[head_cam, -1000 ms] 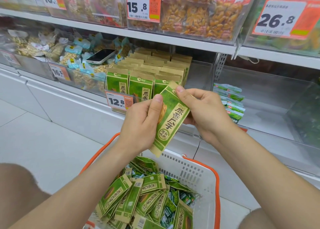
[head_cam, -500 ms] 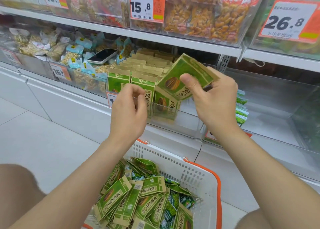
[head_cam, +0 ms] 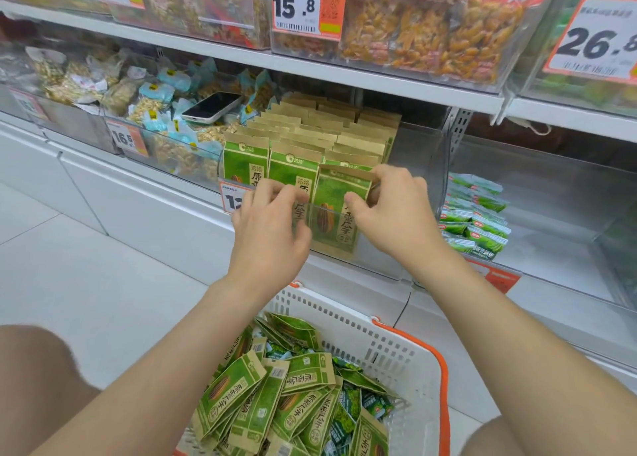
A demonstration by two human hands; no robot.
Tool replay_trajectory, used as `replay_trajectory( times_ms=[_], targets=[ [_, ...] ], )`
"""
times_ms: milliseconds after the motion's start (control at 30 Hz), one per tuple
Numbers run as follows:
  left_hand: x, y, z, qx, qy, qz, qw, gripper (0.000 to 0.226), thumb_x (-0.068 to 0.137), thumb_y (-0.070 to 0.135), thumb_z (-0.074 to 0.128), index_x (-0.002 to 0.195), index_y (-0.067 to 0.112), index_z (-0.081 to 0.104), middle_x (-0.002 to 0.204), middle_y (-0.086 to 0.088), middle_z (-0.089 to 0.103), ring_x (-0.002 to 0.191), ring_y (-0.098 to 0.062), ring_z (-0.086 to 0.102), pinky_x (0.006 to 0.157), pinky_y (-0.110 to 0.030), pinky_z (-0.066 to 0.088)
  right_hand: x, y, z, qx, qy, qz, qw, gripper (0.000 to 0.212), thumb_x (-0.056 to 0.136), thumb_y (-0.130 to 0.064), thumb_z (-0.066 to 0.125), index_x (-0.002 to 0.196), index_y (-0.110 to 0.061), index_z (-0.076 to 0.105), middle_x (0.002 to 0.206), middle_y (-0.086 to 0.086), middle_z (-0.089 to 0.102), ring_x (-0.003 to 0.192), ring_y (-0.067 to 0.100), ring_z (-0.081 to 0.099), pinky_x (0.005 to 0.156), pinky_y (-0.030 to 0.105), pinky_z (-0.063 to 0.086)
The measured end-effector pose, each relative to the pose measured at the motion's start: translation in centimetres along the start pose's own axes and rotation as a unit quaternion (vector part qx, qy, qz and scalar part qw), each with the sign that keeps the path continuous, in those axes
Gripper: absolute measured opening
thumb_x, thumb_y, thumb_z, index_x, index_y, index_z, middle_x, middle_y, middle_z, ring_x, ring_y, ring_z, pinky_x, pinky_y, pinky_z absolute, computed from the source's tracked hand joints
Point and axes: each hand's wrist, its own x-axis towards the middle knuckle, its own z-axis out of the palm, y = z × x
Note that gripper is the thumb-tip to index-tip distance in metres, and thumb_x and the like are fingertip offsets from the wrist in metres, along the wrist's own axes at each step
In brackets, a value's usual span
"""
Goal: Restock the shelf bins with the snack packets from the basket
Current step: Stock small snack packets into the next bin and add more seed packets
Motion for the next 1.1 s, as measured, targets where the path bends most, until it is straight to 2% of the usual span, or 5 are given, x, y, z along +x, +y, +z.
replay_trajectory(
  times_ms=[333,500,700,933,1100],
  targets=[
    [-2.0,-2.1,2.1,0.012,-0.022,-0.051,0.998,0.014,0.092,0.04,0.059,0.083,0.029,0.055,0.063,0.006,0.06,0.063,-0.017,0.058,0.055,-0.031,0.045,-3.3,-1.6,-1.7,0.043,0.144,-0.155,0.976,0.022,0.085,-0.023,0.067,0.1,-0.019,0.053,0.082,-0.007,0.055,0.076,0.016,0.055,0.067,0.039,0.049],
    [-4.2,-6.6,6.2,0.122,-0.254,-0.078,0.956,0.022,0.089,0.045,0.055,0.076,0.028,0.057,0.072,0.002,0.063,0.07,-0.024,0.064,0.065,-0.038,0.058,-6.3,-1.8,1.4,-0.09,-0.141,-0.17,0.971,0.01,0.089,-0.033,0.057,0.092,-0.026,0.062,0.072,-0.005,0.064,0.069,0.02,0.065,0.062,0.037,0.056],
    [-9.0,-11.0,11.3,0.246,-0.409,-0.054,0.877,0.02,0.096,0.016,0.055,0.116,0.017,0.06,0.115,-0.005,0.061,0.097,-0.028,0.066,0.076,-0.042,0.056,-7.5,1.4,5.1,-0.308,-0.428,-0.146,0.837,0.019,0.098,-0.023,0.054,0.081,-0.017,0.048,0.079,0.003,0.046,0.072,0.029,0.055,0.053,0.031,0.037],
    [-10.1,-12.7,16.5,0.226,-0.424,0.121,0.868,0.059,0.1,0.021,0.065,0.151,0.016,0.037,0.152,-0.008,0.046,0.14,-0.03,0.047,0.115,-0.046,0.041,-7.1,2.1,6.5,-0.321,-0.478,-0.131,0.807,0.012,0.103,-0.025,0.053,0.097,-0.017,0.046,0.079,0.0,0.04,0.062,0.018,0.046,0.048,0.028,0.032],
    [-9.9,-12.0,18.9,0.252,-0.457,0.147,0.84,0.053,0.098,0.009,0.066,0.145,0.012,0.043,0.145,-0.009,0.048,0.114,-0.029,0.065,0.093,-0.038,0.05,-6.8,2.2,7.0,-0.307,-0.483,-0.129,0.81,0.004,0.104,-0.024,0.05,0.107,-0.021,0.052,0.079,-0.001,0.036,0.061,0.017,0.042,0.05,0.029,0.03]
  ],
)
